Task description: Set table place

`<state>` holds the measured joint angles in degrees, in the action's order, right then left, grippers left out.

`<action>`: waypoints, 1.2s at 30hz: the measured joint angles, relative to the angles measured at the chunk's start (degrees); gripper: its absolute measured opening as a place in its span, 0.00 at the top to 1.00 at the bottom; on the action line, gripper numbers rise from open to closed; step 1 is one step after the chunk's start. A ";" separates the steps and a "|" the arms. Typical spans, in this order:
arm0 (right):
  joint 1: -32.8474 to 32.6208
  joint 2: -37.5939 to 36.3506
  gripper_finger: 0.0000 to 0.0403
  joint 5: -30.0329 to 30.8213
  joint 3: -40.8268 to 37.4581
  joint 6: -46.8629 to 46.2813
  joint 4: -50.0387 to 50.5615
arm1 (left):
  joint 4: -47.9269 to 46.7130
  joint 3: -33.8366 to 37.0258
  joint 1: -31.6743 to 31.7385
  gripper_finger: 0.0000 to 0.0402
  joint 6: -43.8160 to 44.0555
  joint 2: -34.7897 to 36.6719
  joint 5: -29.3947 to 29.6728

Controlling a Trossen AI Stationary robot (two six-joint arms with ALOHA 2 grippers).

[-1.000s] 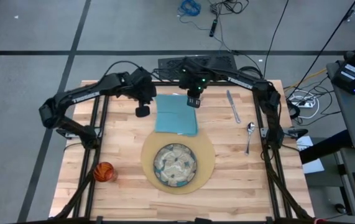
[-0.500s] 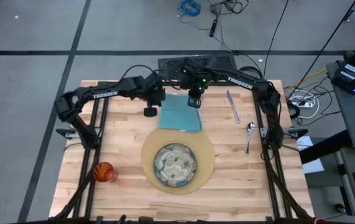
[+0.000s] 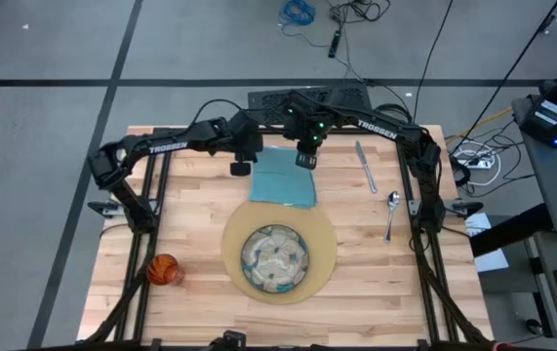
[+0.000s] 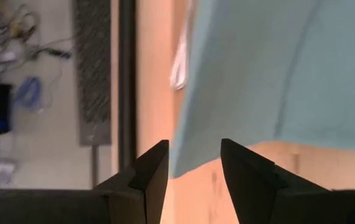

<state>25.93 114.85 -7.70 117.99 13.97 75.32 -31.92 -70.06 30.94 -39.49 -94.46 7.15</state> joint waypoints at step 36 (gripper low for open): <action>0.28 0.07 1.00 -0.10 0.00 -1.31 -0.51 | 0.09 -1.88 5.35 0.99 -6.12 -4.85 -11.96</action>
<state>26.22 114.91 -7.79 117.99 12.67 74.81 -31.84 -71.94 36.29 -45.60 -99.31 -4.80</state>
